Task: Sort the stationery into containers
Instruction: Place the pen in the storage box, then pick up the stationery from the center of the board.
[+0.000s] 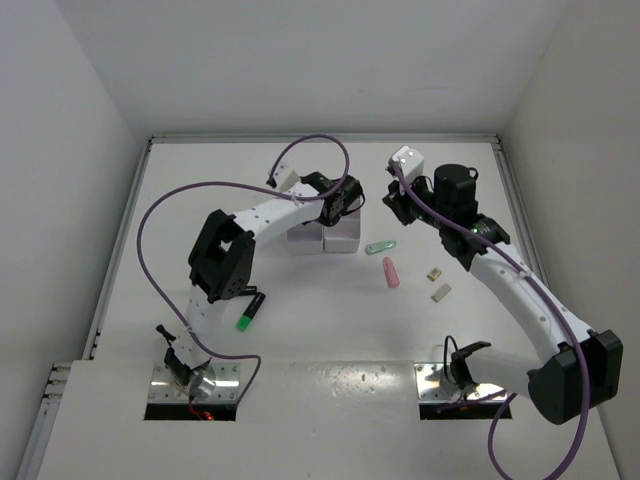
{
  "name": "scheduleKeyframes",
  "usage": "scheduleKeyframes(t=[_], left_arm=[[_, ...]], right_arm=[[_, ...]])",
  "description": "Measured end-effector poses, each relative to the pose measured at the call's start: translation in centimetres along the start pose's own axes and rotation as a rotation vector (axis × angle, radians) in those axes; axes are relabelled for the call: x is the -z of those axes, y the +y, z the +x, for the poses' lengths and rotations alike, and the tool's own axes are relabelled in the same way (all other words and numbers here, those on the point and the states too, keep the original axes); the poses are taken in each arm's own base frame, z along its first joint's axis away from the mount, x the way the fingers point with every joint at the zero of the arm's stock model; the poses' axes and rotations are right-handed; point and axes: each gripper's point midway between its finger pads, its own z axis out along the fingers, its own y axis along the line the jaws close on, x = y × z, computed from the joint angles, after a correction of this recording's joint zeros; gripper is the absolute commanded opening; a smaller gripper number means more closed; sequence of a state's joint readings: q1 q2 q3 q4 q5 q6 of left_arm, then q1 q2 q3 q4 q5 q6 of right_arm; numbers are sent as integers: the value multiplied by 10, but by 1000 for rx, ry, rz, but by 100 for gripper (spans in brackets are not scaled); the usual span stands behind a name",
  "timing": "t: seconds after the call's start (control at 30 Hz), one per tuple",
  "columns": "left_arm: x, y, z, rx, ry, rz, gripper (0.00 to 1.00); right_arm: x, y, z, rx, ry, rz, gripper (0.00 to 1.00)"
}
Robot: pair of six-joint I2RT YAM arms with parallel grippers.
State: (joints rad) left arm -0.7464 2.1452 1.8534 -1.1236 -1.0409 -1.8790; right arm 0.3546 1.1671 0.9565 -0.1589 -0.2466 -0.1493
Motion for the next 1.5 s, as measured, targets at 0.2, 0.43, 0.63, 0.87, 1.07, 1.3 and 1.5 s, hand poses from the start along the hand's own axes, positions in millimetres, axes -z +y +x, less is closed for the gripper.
scheduleKeyframes(t=[0.2, 0.43, 0.63, 0.87, 1.07, 1.3, 1.5], left_arm=[[0, 1, 1, 14, 7, -5, 47], [3, 2, 2, 9, 8, -5, 47], [36, -5, -11, -14, 27, 64, 29], [104, 25, -80, -177, 155, 320, 66], [128, 60, -119, -435, 297, 765, 100], [128, 88, -132, -585, 239, 941, 100], [107, 120, -109, -699, 242, 927, 100]], right_arm=[[0, -2, 1, -2, 1, 5, 11], [0, -2, 1, -2, 1, 5, 17], [5, -4, -1, 9, 0, 16, 76], [26, -11, 4, 130, 43, 56, 0], [28, 8, 80, 541, 188, -121, 10], [19, 38, 218, 754, 506, -561, 91], [-28, 21, 194, 816, 450, -640, 81]])
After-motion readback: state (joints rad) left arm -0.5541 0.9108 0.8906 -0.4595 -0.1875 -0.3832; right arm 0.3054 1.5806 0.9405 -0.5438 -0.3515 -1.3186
